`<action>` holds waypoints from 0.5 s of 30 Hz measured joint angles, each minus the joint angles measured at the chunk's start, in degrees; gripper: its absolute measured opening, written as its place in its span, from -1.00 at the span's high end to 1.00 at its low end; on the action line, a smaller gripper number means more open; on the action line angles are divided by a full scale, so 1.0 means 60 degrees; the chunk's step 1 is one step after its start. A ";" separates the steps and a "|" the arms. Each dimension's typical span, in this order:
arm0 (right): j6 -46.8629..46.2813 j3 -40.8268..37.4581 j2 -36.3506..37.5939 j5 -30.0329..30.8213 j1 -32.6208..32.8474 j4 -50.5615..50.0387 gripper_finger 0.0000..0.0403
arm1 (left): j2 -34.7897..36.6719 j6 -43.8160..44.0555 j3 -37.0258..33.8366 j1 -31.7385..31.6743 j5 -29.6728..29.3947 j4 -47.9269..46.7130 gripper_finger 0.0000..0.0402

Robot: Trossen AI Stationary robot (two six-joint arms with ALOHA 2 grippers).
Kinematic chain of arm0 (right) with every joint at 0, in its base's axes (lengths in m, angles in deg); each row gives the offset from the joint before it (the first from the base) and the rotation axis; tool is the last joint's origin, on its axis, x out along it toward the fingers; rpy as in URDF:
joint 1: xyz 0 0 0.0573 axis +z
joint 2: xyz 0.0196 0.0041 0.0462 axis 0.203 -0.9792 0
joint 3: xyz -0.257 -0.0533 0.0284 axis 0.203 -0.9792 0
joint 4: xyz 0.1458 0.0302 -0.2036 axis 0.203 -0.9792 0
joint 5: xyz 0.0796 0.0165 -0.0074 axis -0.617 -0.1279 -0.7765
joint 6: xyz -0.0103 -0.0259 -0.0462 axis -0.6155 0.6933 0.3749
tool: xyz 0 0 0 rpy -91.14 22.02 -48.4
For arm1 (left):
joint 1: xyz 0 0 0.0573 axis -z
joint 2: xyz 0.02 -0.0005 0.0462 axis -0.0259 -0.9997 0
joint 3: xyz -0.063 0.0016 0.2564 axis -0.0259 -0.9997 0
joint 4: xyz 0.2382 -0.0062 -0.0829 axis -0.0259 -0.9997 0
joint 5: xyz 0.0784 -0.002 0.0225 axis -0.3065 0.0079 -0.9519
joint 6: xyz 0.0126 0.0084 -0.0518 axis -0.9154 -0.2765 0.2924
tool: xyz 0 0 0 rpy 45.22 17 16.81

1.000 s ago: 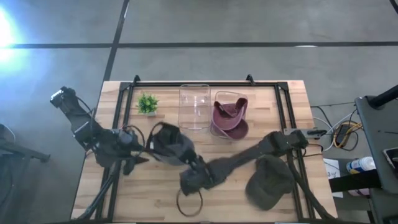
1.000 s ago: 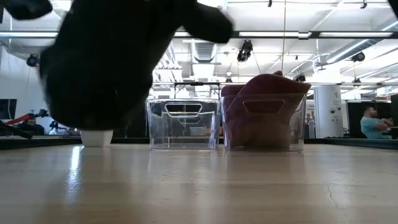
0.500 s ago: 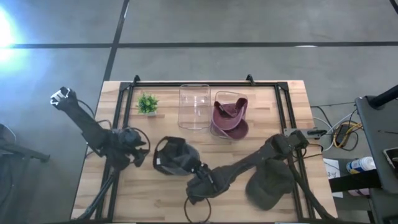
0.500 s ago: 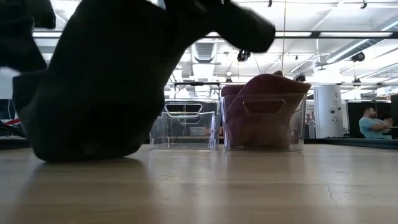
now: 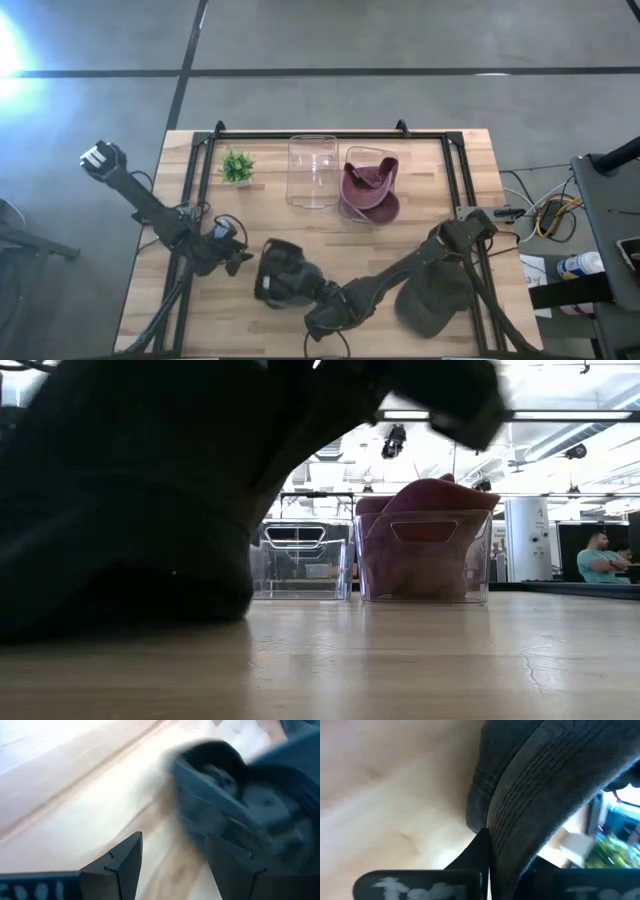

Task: Pick & Place hat
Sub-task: Put the left black cap into the left transparent bin

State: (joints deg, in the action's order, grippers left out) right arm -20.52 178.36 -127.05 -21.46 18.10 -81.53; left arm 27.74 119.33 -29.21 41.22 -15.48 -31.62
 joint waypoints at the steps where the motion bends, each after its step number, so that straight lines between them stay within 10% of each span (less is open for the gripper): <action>1: 0.0009 -0.0035 0.0000 -0.0108 0.0013 0.0004 0.94 | -0.0049 -0.0015 -0.0086 -0.0072 -0.0020 0.0114 -0.05; 15: 0.1715 -0.0270 -0.0004 0.1248 -0.0513 0.2334 0.94 | -0.1611 -0.1019 0.0040 -0.0369 0.0529 0.3542 -0.05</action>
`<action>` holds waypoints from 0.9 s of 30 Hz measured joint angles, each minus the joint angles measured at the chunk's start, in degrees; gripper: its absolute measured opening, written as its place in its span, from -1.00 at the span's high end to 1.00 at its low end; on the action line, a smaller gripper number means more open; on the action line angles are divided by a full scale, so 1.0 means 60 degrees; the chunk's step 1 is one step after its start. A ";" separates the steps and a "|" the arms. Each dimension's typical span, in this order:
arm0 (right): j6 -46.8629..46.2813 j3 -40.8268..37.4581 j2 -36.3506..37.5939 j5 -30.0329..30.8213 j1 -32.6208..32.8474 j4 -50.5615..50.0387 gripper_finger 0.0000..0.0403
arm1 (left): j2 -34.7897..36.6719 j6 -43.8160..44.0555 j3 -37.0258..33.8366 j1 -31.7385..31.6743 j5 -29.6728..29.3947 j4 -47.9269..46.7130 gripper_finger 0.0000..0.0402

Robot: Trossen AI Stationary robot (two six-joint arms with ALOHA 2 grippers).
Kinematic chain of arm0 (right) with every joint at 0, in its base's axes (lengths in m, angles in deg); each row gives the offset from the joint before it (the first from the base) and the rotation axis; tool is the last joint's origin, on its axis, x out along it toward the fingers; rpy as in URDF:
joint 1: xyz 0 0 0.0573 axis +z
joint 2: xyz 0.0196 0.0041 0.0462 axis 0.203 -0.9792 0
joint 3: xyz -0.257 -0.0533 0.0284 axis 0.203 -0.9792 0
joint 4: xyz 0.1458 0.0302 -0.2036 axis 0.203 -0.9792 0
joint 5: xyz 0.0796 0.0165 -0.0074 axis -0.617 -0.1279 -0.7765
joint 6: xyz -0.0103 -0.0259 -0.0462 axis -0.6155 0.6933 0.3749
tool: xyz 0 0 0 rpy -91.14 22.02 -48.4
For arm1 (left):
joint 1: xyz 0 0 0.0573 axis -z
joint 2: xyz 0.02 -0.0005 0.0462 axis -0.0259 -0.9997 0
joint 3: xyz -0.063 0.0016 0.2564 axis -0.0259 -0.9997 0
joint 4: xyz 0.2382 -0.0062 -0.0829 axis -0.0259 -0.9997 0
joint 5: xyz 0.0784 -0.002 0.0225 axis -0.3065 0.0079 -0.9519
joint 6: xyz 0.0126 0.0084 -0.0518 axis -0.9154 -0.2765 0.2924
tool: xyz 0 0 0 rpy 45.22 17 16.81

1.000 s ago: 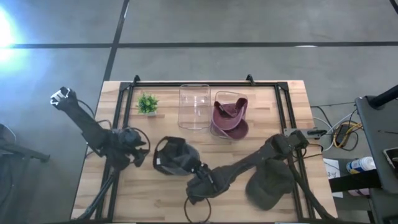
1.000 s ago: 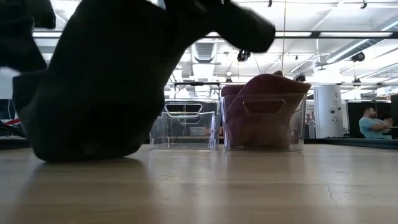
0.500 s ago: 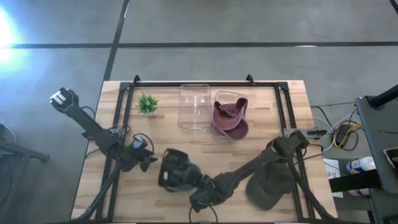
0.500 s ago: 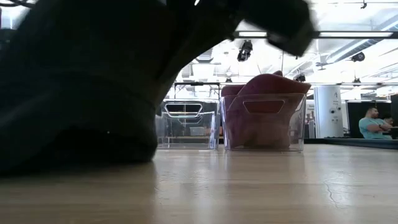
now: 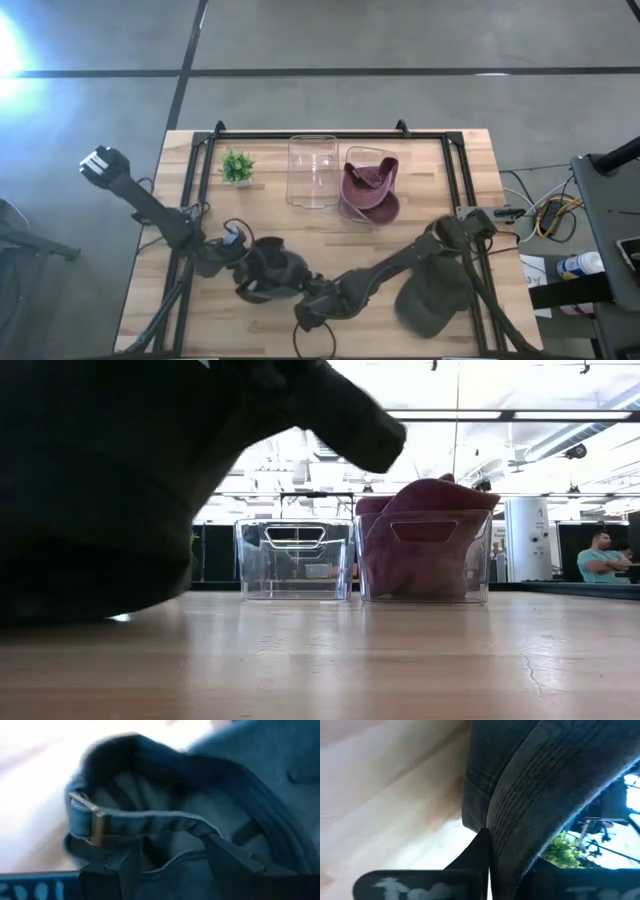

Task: Pick & Place hat
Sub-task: Put the left black cap into the left transparent bin

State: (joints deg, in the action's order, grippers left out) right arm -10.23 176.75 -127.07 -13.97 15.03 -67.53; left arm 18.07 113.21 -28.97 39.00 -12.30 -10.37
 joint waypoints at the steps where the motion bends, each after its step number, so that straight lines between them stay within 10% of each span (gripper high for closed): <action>1: 0.0181 -0.0027 0.0000 0.0143 -0.0052 0.0200 0.94 | -0.0191 -0.0031 0.0101 0.0000 0.0137 0.0149 -0.05; 27: 0.1725 -0.0231 -0.0032 0.0377 0.0039 0.2491 0.94 | -0.3430 -0.3745 0.2511 0.0011 0.1244 0.1809 -0.05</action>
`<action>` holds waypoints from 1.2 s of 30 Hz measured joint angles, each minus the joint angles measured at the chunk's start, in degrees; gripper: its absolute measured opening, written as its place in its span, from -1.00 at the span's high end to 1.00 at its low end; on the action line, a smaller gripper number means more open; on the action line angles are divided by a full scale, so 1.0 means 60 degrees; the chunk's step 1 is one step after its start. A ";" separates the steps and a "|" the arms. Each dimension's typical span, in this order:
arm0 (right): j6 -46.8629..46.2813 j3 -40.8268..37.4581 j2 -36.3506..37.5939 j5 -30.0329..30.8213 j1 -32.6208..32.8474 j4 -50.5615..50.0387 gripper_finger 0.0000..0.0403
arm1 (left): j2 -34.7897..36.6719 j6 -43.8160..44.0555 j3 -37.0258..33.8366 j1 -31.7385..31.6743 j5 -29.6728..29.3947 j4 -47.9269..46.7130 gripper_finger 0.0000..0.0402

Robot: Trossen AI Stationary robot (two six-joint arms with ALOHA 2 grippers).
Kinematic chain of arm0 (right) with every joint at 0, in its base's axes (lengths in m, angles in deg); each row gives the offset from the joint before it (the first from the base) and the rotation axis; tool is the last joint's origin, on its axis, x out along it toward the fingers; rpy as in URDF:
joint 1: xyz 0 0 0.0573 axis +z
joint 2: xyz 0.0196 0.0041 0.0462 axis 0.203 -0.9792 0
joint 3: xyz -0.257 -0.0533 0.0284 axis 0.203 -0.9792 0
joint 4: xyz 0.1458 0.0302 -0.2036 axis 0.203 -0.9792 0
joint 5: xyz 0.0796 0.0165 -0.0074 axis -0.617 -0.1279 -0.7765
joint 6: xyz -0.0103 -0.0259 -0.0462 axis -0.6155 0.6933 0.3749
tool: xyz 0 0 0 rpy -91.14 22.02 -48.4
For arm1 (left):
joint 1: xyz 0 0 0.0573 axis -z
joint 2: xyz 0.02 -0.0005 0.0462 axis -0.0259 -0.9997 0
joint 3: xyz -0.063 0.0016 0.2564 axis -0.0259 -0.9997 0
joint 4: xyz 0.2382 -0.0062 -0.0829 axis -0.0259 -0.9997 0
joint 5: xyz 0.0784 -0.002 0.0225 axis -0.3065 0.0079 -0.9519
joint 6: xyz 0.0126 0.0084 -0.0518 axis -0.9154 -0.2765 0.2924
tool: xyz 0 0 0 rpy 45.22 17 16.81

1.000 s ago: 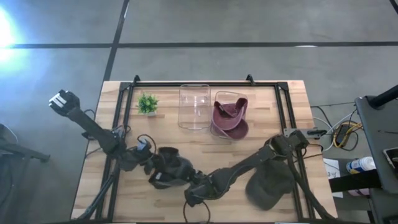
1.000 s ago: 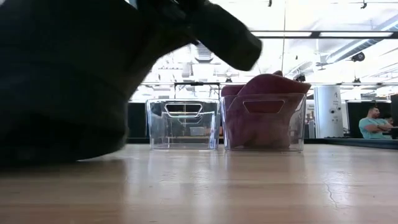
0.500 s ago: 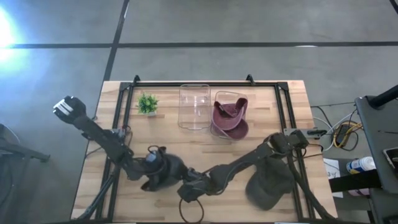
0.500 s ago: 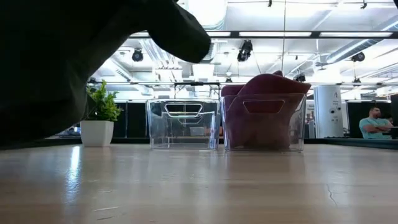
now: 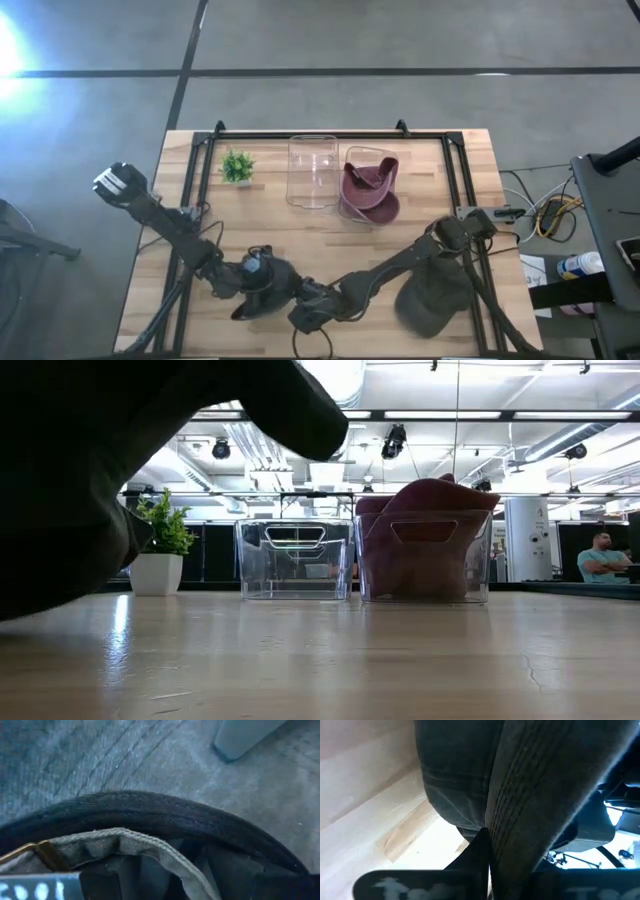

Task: Pick & Place hat
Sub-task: Put the left black cap into the left transparent bin

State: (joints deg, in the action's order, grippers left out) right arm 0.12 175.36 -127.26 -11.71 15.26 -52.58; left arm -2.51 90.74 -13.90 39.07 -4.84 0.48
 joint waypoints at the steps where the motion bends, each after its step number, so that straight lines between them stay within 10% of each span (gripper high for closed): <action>1: -0.0152 0.0000 0.0018 0.0004 0.0046 -0.0067 0.94 | 0.0118 0.0112 0.0000 0.0000 0.0096 -0.0009 -0.05; 12: -0.1081 -0.0592 0.0032 0.0033 0.0192 -0.0830 0.94 | 0.0834 0.1905 0.0868 -0.0020 0.0377 -0.2868 -0.06; 23: -0.1125 -0.0805 0.0024 0.0001 0.0176 -0.0818 0.94 | 0.1350 0.0181 0.2442 -0.0109 0.0497 -0.3605 -0.06; 28: -0.1066 -0.0809 0.0024 -0.0040 0.0183 -0.0817 0.94 | 0.1253 0.1450 0.2200 -0.0169 0.0140 -0.5890 -0.06; 36: -0.0938 -0.0809 0.0024 -0.0040 0.0178 -0.0790 0.94 | 0.1104 0.2751 0.1741 -0.0439 0.0474 -0.5369 -0.06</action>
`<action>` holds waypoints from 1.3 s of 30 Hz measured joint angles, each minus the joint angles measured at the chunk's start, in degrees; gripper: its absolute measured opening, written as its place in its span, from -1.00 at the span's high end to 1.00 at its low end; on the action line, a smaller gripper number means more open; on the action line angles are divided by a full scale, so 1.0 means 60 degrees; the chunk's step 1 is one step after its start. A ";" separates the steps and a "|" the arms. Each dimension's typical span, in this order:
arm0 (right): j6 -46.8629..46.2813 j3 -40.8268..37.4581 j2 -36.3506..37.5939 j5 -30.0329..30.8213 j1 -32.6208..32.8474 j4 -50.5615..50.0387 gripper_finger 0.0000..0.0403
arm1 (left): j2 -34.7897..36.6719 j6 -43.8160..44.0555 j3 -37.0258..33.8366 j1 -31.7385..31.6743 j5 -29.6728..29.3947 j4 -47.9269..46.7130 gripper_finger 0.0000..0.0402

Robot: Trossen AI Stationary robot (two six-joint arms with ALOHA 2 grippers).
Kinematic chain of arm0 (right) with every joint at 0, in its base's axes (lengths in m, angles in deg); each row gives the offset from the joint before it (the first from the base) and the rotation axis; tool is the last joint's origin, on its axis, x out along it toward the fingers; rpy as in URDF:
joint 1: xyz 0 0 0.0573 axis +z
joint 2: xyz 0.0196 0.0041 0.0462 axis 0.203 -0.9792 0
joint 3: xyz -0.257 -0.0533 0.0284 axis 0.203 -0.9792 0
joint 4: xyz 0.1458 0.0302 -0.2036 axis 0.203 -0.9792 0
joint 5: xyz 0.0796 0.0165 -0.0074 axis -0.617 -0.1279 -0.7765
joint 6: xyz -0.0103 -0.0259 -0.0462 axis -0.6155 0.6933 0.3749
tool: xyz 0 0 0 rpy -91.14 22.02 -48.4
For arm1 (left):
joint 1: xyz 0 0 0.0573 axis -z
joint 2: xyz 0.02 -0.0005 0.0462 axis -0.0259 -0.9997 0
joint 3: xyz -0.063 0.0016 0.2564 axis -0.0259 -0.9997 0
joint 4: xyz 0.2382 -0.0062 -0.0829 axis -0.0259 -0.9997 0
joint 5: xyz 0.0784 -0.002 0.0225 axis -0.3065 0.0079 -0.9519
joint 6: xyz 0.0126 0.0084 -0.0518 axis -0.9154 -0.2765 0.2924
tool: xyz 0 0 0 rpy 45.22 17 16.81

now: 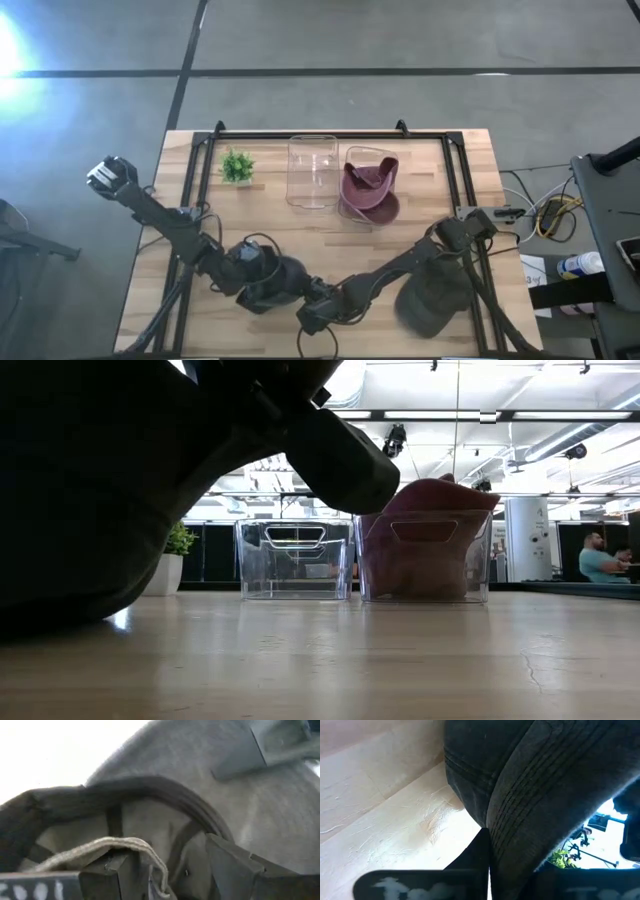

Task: Pick & Place hat
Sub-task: Put the left black cap into the left transparent bin

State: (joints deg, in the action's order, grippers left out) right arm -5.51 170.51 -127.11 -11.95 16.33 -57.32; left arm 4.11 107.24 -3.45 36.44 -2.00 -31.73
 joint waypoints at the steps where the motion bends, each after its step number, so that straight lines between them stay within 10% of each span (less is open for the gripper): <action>1: -0.0001 0.0000 0.0000 0.0000 0.0002 0.0002 0.94 | 0.0000 0.0090 0.0000 -0.0025 -0.0098 -0.0031 -0.06; 13: -0.0429 0.0000 0.0000 0.0004 -0.0058 -0.0099 0.94 | 0.0357 0.1926 0.0684 -0.0093 0.1551 -0.2491 -0.05; 25: 0.0051 -0.0004 0.0002 0.0040 -0.0180 -0.0149 0.94 | 0.1581 0.2268 0.1829 -0.0141 0.0382 -0.6723 -0.05; 39: 0.1243 -0.0004 0.0000 0.0090 -0.0503 0.1303 0.94 | 0.0206 0.2522 -0.0585 -0.0250 0.1647 -0.1112 -0.05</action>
State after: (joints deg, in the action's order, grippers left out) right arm 1.95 170.49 -127.11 -11.41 13.31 -49.50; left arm 5.35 122.38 -6.96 34.94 7.89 -38.41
